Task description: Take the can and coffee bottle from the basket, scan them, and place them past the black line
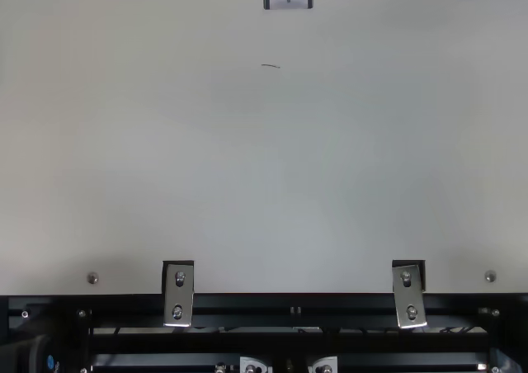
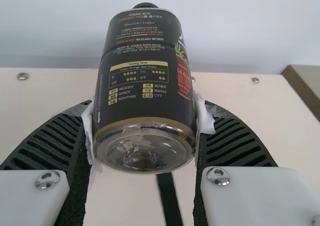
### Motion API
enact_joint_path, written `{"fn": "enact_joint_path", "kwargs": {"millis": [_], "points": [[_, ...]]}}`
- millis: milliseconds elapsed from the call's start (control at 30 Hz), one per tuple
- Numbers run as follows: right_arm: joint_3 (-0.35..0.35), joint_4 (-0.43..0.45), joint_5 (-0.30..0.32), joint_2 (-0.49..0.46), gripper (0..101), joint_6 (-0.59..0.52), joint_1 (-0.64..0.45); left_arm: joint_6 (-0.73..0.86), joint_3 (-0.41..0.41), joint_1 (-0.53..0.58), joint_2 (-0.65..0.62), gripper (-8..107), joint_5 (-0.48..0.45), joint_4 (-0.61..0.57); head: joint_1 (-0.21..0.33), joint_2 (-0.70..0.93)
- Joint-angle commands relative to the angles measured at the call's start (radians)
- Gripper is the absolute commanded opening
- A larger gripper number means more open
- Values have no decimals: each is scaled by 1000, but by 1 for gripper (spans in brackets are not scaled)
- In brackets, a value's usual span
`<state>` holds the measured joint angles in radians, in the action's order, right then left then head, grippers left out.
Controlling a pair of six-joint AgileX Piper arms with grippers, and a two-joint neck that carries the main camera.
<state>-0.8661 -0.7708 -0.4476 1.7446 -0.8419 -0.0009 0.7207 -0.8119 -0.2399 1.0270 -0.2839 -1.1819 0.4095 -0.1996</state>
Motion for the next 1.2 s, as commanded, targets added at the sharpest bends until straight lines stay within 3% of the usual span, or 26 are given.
{"fn": "enact_joint_path", "kwargs": {"millis": [0,267,767,1167], "points": [[-15,20,0,16,0,0,-25,0,0,0,0,90,0,0,16,9],[-24,58,-7,69,0,13,-108,0,0,0,0,90,0,0,-4,-11],[34,41,-8,110,0,15,-237,0,0,0,0,90,0,0,-14,-57],[63,17,-2,108,0,13,-267,0,0,0,0,90,0,0,19,-340]]}}
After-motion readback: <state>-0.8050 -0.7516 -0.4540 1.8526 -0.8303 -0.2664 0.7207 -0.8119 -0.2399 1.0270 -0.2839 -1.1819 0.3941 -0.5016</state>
